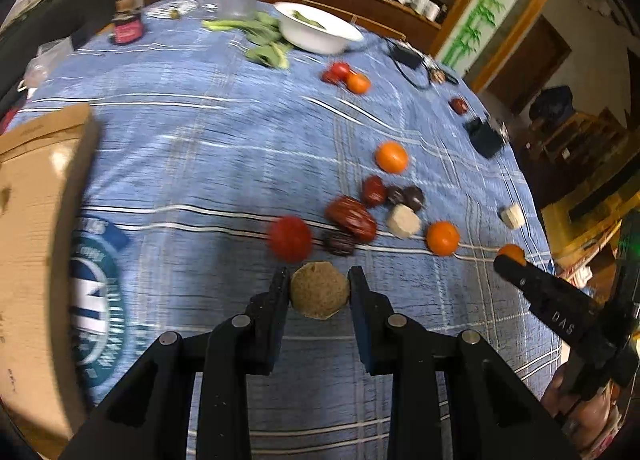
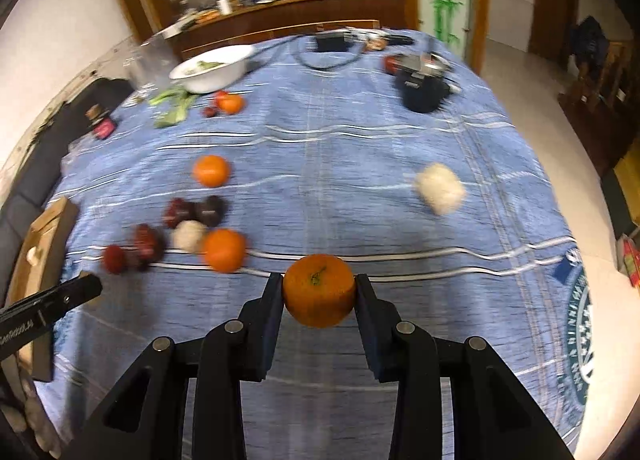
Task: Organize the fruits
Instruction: 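Grasp an orange with the right gripper while the left gripper grasps another tan cake, then carry the orange and cake into the cardboard box and open both grippers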
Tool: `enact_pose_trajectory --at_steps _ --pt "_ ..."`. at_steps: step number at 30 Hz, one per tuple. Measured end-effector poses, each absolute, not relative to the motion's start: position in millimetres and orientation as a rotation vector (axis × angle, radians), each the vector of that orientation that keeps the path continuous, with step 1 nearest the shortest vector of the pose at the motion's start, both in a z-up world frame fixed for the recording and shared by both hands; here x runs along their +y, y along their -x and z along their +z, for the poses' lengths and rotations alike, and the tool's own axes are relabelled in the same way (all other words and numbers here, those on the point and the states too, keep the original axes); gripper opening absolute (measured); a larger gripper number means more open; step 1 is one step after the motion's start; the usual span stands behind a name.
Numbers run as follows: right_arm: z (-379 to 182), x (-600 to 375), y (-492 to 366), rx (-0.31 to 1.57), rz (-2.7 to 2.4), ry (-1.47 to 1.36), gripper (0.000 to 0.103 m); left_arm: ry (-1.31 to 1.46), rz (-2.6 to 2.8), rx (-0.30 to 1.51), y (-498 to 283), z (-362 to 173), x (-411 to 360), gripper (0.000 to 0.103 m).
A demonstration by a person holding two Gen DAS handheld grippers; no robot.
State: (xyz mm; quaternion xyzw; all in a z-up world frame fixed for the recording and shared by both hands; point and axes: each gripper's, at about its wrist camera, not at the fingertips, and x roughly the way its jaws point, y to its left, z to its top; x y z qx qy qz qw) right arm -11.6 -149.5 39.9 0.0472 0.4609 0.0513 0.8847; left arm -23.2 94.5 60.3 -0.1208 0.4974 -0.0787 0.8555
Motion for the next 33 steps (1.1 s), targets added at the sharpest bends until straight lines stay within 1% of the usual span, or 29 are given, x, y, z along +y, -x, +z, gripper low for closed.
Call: enact_pose_trajectory --at_steps 6,11,15,19,25,28,33 --pt "54 -63 8 0.958 0.276 -0.077 0.038 0.27 -0.064 1.007 36 77 162 0.028" --pt "67 20 6 0.951 0.43 -0.055 0.038 0.319 0.05 0.988 44 86 240 0.029" --pt "73 96 5 0.953 0.555 -0.02 0.039 0.345 0.13 0.99 46 84 298 0.029" --pt "66 156 2 0.975 0.634 -0.01 0.039 0.356 0.177 1.008 43 75 344 0.029" --pt "43 224 -10 1.025 0.67 0.047 0.039 0.367 0.185 1.074 33 48 383 0.029" --pt "29 244 -16 1.054 0.663 0.071 0.039 0.384 0.178 1.097 28 37 391 0.029" --pt "13 258 -28 1.082 0.631 0.093 0.039 0.36 0.16 1.085 14 36 397 0.029"
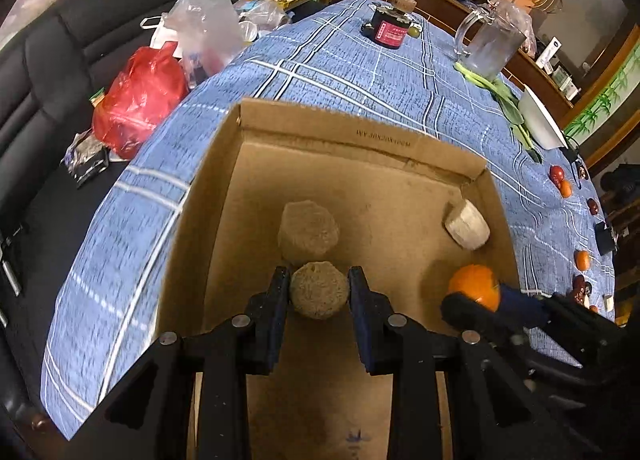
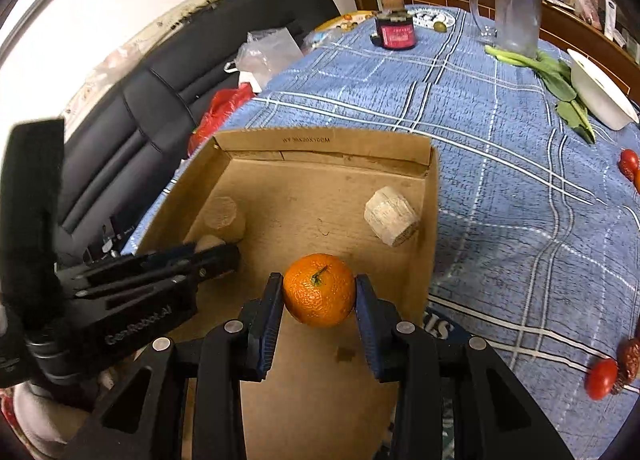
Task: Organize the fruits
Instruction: 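Carry the orange and cake into the cardboard box and open both grippers, then move both grippers back over the remaining fruits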
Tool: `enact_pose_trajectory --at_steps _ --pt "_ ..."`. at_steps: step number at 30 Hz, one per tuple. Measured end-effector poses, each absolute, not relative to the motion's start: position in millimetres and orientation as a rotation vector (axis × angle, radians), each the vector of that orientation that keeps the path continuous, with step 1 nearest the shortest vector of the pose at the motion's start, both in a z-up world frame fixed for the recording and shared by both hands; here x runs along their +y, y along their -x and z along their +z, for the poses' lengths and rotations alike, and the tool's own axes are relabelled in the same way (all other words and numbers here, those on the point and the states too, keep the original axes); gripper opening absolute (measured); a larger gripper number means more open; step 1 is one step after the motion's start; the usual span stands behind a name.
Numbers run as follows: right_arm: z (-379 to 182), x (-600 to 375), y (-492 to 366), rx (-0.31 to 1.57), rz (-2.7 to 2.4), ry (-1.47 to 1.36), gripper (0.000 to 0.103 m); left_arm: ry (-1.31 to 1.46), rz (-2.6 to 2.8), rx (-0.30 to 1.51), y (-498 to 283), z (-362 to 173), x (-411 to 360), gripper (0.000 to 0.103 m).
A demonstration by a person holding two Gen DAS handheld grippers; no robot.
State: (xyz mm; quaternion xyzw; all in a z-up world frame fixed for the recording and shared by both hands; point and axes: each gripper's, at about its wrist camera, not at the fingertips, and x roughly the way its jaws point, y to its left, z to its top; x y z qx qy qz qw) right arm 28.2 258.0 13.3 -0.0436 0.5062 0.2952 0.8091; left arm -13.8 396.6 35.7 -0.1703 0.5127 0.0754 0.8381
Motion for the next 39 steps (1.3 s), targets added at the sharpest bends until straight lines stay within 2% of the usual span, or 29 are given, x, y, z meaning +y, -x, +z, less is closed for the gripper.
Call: enact_pose_trajectory --at_steps 11,16,18,22,24,29,34,39 --pt "2 268 -38 1.083 0.606 0.138 0.039 0.36 0.163 1.082 5 35 402 0.03" --pt "3 268 -37 1.083 0.626 0.134 0.04 0.387 0.184 1.068 12 45 407 0.043" --pt "5 268 -35 1.077 0.631 0.134 0.041 0.393 0.192 1.059 16 51 407 0.045" --pt "17 264 -28 1.04 0.643 0.129 0.05 0.382 0.214 1.036 27 66 402 0.049" --pt "27 259 -23 1.017 0.65 0.123 0.051 0.373 0.22 1.026 33 73 397 0.05" --pt "49 222 -8 0.975 0.627 0.058 0.059 0.324 0.222 0.993 46 95 370 0.054" --pt "58 162 4 0.977 0.57 -0.061 0.059 0.251 0.207 0.965 56 116 323 0.061" --pt "68 99 20 0.963 0.528 -0.158 0.059 0.19 0.156 0.933 64 134 268 0.063"
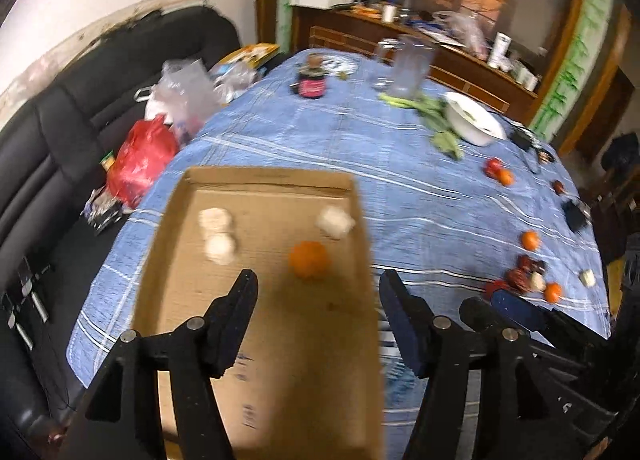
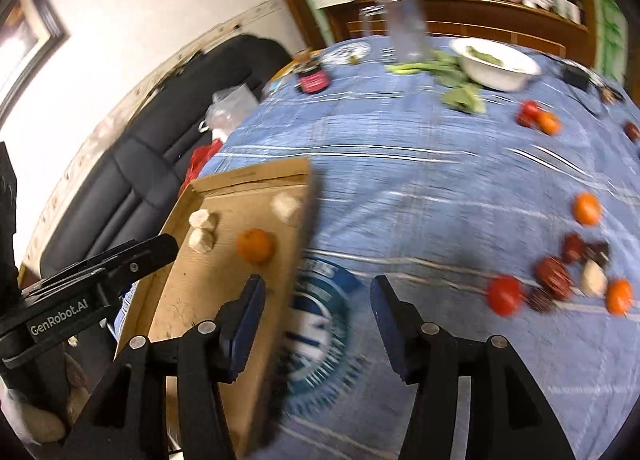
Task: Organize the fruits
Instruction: 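Move both grippers back over the remaining fruits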
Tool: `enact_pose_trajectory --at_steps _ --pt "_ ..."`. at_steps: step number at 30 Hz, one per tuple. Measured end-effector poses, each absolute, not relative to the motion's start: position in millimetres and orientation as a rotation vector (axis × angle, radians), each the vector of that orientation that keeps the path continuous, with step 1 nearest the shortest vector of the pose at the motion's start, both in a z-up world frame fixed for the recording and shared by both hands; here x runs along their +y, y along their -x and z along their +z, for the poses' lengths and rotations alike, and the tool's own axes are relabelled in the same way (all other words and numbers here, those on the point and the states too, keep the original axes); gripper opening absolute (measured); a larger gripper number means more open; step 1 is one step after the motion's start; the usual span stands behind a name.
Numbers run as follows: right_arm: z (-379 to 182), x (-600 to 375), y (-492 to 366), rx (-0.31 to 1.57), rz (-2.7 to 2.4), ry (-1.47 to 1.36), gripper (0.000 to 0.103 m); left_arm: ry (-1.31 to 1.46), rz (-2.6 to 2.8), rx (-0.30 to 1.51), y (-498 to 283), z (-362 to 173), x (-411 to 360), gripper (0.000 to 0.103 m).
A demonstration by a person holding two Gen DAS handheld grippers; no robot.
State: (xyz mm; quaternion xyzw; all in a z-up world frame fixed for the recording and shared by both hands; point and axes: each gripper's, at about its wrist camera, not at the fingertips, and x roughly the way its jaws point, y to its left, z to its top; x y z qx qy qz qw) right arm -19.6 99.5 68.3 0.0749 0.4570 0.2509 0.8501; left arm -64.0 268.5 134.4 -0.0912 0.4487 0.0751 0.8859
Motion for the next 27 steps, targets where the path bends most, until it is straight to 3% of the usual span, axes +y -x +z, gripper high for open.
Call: enact_pose_trajectory --at_steps 3,7,17,27 --pt "80 58 32 0.92 0.486 -0.235 0.06 0.161 0.136 0.918 67 143 241 0.063" --pt "105 5 50 0.81 0.433 -0.35 0.077 0.121 0.097 0.894 74 155 200 0.063" --pt "150 -128 56 0.707 0.471 -0.753 0.082 0.057 0.029 0.832 91 174 127 0.063" --pt "235 -225 46 0.604 0.171 -0.35 0.082 0.016 0.036 0.821 99 173 103 0.063"
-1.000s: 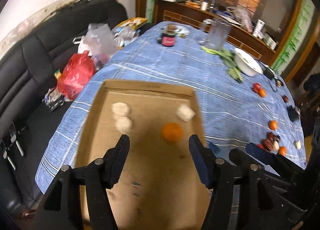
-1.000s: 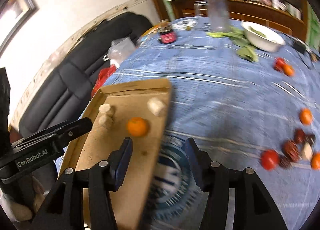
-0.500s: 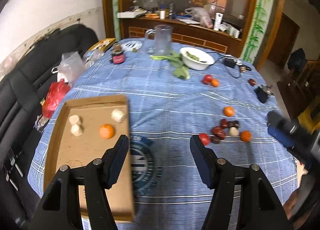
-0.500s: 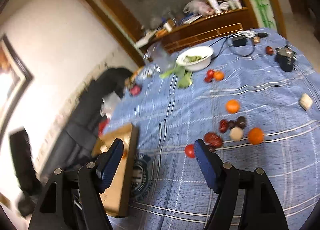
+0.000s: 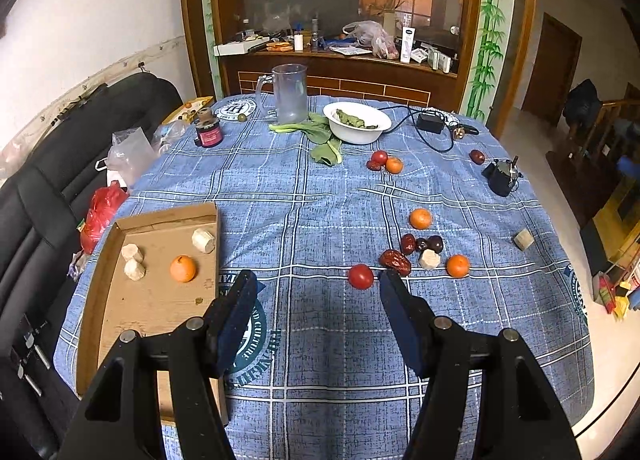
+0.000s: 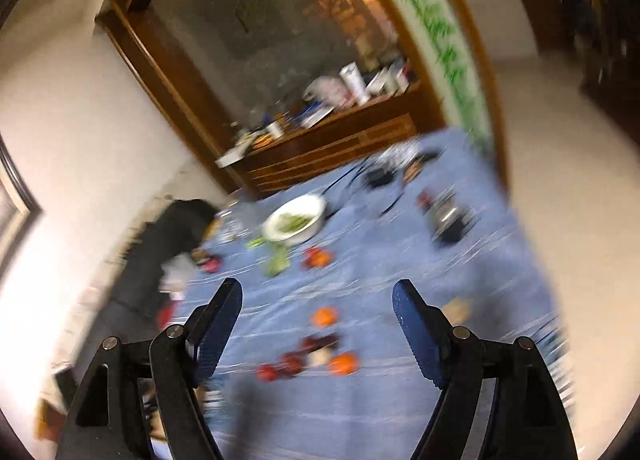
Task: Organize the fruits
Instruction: 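Move both grippers back over the remaining fruits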
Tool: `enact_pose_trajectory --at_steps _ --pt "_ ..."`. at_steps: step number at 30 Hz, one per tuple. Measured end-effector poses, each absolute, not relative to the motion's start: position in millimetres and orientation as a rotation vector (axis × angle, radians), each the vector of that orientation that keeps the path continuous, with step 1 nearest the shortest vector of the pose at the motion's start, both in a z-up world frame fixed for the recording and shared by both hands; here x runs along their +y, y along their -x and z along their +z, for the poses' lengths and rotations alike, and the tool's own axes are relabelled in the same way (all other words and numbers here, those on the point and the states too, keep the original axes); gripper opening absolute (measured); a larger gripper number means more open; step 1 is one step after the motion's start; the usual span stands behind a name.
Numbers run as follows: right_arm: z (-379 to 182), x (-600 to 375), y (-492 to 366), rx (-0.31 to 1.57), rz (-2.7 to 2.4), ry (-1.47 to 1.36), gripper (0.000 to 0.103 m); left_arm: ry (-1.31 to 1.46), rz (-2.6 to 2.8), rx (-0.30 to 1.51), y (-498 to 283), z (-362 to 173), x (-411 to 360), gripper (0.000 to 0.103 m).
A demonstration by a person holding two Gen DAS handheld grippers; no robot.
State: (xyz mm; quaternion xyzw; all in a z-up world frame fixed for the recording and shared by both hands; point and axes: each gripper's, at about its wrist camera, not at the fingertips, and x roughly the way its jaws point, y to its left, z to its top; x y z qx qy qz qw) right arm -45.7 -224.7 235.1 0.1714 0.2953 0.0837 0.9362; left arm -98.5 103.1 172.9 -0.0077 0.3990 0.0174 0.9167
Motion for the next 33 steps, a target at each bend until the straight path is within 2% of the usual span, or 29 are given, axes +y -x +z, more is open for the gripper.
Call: enact_pose_trajectory --at_steps 3,6,14,22,30,33 --pt "248 -246 43 0.572 0.1 -0.274 0.082 0.015 0.043 0.828 96 170 103 0.063" --pt "238 -250 40 0.586 0.099 -0.279 0.082 0.019 0.048 0.839 91 165 103 0.063" --pt "160 -229 26 0.728 0.142 -0.351 0.082 0.044 0.054 0.902 69 140 113 0.064" --pt "84 -222 10 0.906 0.066 -0.242 0.082 0.106 -0.045 1.032 43 88 108 0.064" --pt "55 -199 0 0.987 0.154 -0.226 0.077 0.112 -0.159 1.074 15 60 89 0.063" --pt "48 -171 -5 1.002 0.205 -0.177 0.076 0.1 -0.183 1.085 4 52 86 0.059"
